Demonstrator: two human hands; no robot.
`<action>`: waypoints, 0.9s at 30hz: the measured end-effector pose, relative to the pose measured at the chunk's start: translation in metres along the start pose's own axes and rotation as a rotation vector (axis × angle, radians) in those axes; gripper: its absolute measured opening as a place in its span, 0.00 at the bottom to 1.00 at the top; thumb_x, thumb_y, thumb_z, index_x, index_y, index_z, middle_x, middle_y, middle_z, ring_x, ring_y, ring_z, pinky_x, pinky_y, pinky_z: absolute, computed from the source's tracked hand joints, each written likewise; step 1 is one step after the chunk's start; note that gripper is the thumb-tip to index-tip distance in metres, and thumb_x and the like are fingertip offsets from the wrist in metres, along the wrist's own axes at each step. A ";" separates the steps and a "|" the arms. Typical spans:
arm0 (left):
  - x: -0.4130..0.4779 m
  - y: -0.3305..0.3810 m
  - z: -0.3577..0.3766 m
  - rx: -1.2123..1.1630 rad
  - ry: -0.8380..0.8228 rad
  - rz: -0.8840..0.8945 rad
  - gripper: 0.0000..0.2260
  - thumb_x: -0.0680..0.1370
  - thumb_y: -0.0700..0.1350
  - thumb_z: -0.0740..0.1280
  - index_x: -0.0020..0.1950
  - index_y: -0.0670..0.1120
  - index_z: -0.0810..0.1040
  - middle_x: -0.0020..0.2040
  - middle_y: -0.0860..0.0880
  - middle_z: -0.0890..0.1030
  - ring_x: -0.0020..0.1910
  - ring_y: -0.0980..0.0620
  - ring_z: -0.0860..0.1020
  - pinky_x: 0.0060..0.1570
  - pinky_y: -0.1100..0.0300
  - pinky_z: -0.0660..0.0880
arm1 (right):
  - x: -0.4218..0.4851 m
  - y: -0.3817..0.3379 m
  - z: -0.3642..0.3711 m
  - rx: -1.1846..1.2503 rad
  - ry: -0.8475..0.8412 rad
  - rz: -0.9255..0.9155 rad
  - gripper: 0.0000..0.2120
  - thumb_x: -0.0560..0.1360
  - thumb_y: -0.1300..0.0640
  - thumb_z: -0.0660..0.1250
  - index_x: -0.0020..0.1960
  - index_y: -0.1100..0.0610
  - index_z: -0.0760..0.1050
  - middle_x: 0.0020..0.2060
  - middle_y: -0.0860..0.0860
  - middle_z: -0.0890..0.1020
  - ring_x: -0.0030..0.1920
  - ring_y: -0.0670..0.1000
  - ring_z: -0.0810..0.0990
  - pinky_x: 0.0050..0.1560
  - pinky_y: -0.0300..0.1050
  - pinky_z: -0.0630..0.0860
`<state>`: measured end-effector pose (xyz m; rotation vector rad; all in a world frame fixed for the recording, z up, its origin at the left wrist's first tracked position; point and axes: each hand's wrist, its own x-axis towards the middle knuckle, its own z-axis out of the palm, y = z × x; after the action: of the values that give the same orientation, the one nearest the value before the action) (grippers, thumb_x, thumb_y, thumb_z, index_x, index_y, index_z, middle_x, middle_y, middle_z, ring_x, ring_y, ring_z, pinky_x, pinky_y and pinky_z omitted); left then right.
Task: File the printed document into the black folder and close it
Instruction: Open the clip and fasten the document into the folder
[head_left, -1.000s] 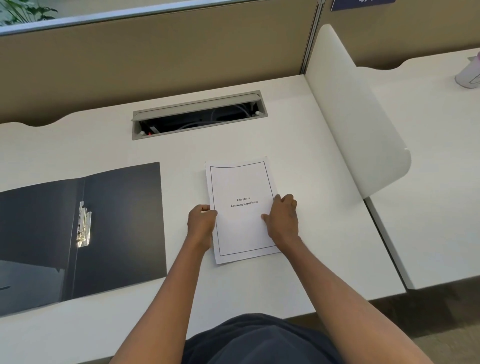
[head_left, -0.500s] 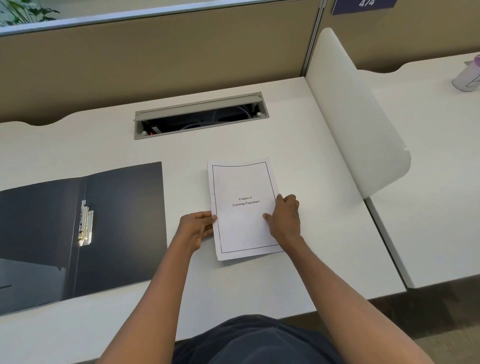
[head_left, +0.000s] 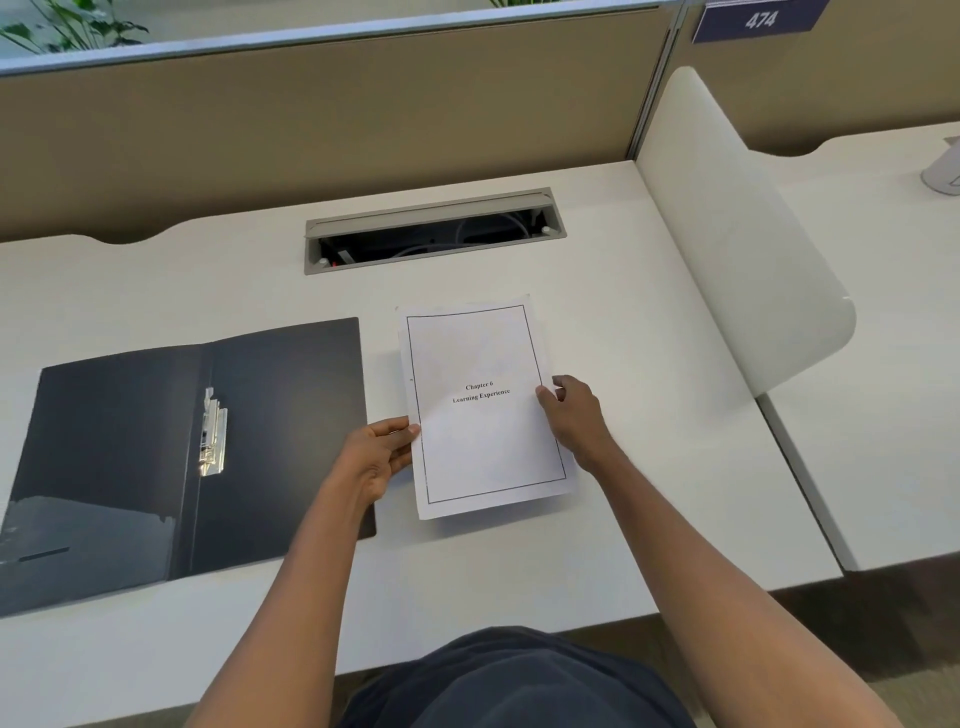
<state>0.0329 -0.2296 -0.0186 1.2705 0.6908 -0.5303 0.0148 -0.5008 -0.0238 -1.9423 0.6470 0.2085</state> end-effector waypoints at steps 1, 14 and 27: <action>-0.001 0.001 -0.004 0.002 0.005 0.006 0.06 0.77 0.30 0.70 0.51 0.38 0.80 0.39 0.45 0.86 0.34 0.53 0.86 0.34 0.62 0.82 | -0.002 -0.003 0.003 0.036 0.000 -0.008 0.08 0.80 0.53 0.63 0.44 0.56 0.71 0.38 0.51 0.71 0.38 0.53 0.67 0.37 0.46 0.66; -0.011 0.035 -0.140 0.229 0.056 0.145 0.07 0.76 0.34 0.73 0.54 0.38 0.84 0.51 0.41 0.88 0.51 0.43 0.87 0.50 0.54 0.83 | -0.028 -0.043 0.093 0.298 -0.226 0.068 0.08 0.76 0.62 0.72 0.53 0.66 0.81 0.41 0.58 0.81 0.42 0.53 0.76 0.46 0.51 0.75; -0.015 0.097 -0.260 1.044 0.179 0.445 0.37 0.72 0.43 0.80 0.79 0.50 0.69 0.80 0.48 0.67 0.78 0.45 0.66 0.76 0.47 0.62 | -0.046 -0.069 0.180 0.330 -0.237 0.165 0.13 0.76 0.63 0.72 0.59 0.64 0.80 0.54 0.64 0.85 0.46 0.54 0.82 0.62 0.59 0.78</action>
<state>0.0454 0.0457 0.0197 2.3982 0.2180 -0.4050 0.0374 -0.3040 -0.0314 -1.5215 0.6392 0.4029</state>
